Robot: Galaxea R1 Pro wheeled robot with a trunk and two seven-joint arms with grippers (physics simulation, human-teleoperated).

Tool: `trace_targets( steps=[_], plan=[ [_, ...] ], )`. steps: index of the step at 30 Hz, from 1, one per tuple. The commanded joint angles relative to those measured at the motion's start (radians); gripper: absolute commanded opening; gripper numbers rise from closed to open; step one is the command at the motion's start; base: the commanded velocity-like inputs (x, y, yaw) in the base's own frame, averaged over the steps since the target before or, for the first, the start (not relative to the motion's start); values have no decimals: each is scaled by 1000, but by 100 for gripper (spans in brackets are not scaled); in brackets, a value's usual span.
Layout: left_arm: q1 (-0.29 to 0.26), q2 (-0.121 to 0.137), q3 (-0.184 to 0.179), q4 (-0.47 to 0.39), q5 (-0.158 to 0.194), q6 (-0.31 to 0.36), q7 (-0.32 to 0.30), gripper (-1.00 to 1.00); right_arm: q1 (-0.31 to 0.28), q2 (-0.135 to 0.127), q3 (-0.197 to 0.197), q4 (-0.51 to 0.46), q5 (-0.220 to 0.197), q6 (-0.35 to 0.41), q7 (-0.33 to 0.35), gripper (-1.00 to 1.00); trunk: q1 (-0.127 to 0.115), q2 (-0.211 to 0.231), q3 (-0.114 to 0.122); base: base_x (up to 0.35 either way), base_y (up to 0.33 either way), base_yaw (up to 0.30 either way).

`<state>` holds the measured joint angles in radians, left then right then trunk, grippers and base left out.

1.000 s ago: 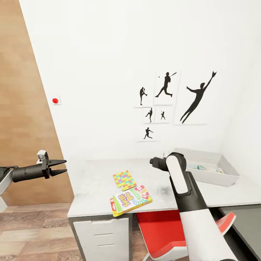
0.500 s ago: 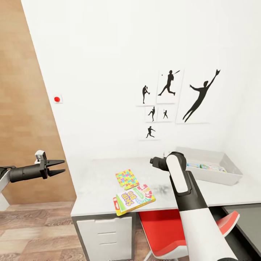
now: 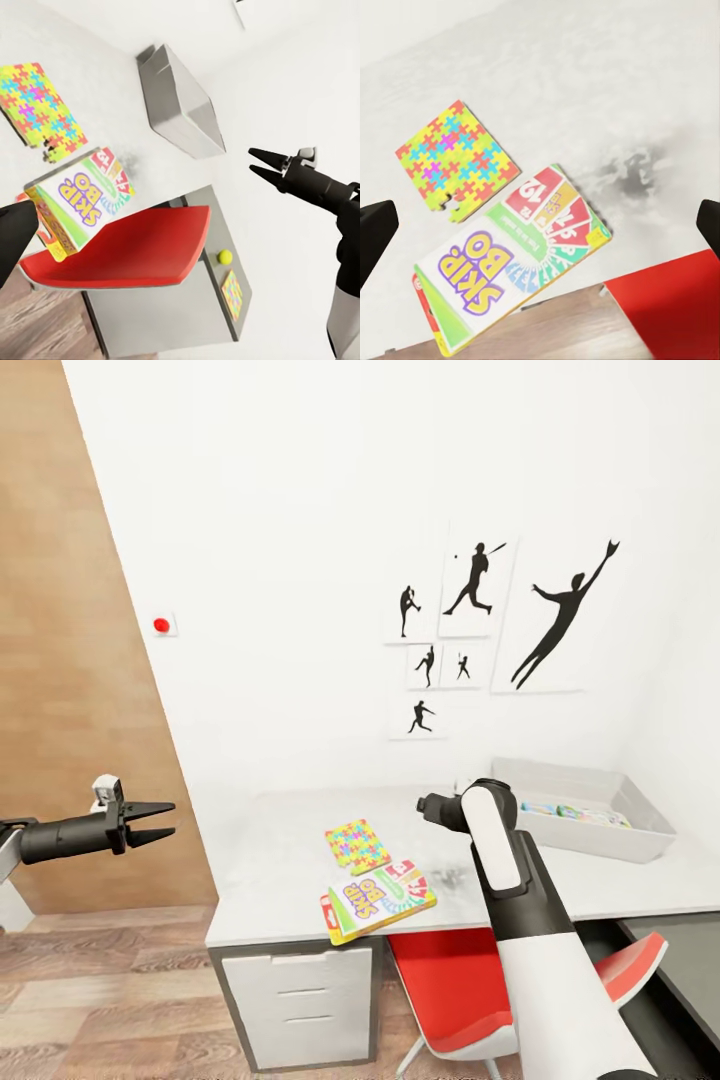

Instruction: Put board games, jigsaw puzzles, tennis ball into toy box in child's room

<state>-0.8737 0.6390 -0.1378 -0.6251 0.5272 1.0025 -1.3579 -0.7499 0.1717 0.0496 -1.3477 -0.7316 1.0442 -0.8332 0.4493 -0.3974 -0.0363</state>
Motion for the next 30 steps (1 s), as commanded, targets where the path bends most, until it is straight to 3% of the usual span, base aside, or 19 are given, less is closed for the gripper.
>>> trace_targets(
  steps=[1, 13, 30],
  plan=[
    [-1, 1, -5, 1, 4, 9, -2, 100, -1, 0, -3, 0, -9, 3, -10, 100, 1, -3, -4, -6, 18, 0],
    [-1, 4, -4, 1, 4, -32, 3, 100, -1, -1, -24, 2, -9, 3, -10, 100, 1, -3, -24, 6, 22, 0],
    [-1, 5, -4, 1, 5, -53, 22, 100, 4, -2, -22, -4, -9, 3, -10, 100, 1, -3, -37, 128, 31, 0]
  ],
)
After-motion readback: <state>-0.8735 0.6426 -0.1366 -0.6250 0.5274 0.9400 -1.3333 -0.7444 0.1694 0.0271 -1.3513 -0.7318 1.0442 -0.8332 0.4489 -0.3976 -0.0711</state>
